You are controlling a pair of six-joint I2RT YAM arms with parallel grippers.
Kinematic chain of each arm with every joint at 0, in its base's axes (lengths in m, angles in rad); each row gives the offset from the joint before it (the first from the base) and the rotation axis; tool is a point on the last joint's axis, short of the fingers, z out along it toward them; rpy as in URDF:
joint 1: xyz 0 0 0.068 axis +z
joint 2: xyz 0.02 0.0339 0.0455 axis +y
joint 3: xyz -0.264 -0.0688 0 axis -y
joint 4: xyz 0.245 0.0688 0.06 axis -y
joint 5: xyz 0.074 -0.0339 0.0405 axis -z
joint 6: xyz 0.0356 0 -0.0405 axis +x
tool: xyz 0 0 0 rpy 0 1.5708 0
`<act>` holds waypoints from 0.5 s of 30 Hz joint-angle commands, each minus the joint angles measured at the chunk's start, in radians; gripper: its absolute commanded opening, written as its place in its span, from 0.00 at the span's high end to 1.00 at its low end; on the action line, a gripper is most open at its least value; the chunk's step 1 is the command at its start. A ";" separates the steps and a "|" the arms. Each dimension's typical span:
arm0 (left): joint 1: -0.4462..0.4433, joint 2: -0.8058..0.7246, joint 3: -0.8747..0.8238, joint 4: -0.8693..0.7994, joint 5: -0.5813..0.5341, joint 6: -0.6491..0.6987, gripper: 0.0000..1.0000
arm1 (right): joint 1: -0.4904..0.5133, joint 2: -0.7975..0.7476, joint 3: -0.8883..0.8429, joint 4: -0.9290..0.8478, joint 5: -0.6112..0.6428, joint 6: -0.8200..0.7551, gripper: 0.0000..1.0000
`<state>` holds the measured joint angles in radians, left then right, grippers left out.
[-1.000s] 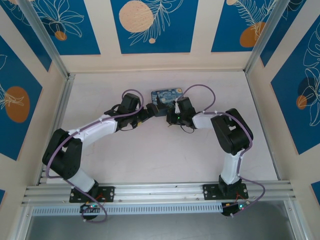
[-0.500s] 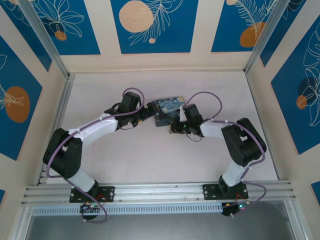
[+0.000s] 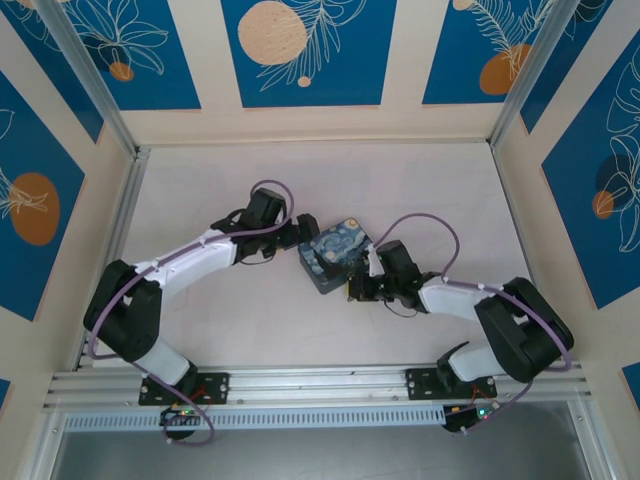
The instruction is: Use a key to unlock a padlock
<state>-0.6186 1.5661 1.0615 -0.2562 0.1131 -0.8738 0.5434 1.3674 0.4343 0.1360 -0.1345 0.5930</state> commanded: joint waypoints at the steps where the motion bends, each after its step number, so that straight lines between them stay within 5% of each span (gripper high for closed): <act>1: -0.038 -0.024 0.037 -0.086 -0.049 0.068 0.00 | 0.001 -0.037 -0.047 -0.087 0.007 0.068 1.00; 15: -0.098 -0.089 0.017 -0.151 -0.130 0.100 0.00 | -0.039 -0.066 -0.027 -0.124 -0.004 0.082 0.86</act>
<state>-0.7029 1.5116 1.0634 -0.3683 0.0196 -0.8009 0.5167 1.3220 0.4080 0.0689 -0.1352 0.6518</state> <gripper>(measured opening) 0.998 0.142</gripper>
